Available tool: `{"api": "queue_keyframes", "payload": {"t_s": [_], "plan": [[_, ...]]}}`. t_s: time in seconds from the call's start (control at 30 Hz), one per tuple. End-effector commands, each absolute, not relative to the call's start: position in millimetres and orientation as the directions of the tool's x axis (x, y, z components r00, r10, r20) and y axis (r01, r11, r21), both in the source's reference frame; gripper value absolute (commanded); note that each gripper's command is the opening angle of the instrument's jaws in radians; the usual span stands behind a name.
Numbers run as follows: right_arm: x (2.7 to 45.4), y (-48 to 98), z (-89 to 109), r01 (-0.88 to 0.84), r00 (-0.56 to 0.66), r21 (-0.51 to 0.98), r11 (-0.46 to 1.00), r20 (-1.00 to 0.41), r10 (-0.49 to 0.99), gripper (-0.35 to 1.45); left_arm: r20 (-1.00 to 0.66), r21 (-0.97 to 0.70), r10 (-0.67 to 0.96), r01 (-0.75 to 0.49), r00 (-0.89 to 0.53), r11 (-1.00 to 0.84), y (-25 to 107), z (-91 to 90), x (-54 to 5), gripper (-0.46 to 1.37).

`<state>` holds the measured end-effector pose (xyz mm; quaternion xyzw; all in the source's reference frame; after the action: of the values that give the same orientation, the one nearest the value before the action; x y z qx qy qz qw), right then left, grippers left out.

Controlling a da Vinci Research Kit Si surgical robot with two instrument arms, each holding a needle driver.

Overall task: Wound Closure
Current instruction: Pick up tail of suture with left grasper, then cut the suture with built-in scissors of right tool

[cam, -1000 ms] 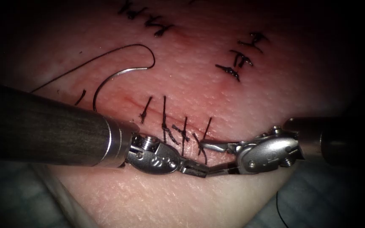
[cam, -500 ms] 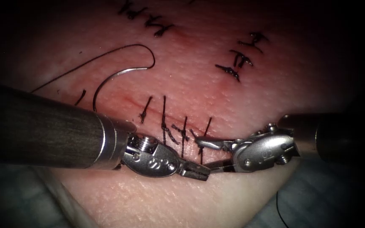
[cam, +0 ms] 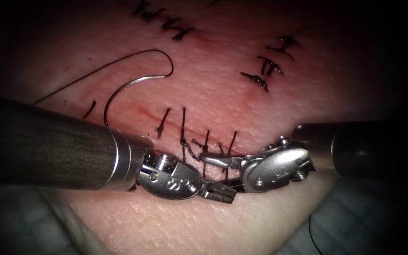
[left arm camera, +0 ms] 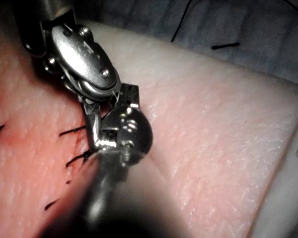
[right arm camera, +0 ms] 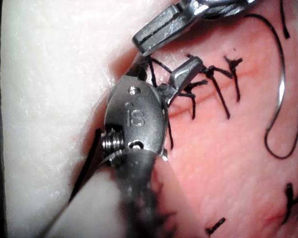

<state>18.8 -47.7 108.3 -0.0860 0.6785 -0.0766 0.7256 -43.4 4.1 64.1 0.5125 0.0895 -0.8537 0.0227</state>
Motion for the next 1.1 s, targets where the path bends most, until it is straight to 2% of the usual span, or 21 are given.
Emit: {"api": "queue_keyframes", "payload": {"t_s": [0.03, 0.2, 1.1], "plan": [[19.0, -47.7, 108.3, -0.001, 0.059, -0.23, 0.973, -0.972, -0.229, 1.26, -0.879, -0.133, 0.053, 0.137, -0.474, -0.982, 4.1, 64.1, -43.5, -0.35], [19.4, -47.8, 108.0, 0.002, 0.018, -0.231, 0.973, -0.973, -0.231, 1.21, -0.88, -0.134, 0.053, 0.139, -0.473, -0.981, 4.0, 64.1, -43.5, -0.35], [20.9, -48.0, 108.0, -0.002, 0.02, -0.233, 0.972, -0.972, -0.233, 1.18, -0.883, -0.13, 0.045, 0.15, -0.468, -0.98, 3.6, 64.5, -43.7, -0.35]]}}
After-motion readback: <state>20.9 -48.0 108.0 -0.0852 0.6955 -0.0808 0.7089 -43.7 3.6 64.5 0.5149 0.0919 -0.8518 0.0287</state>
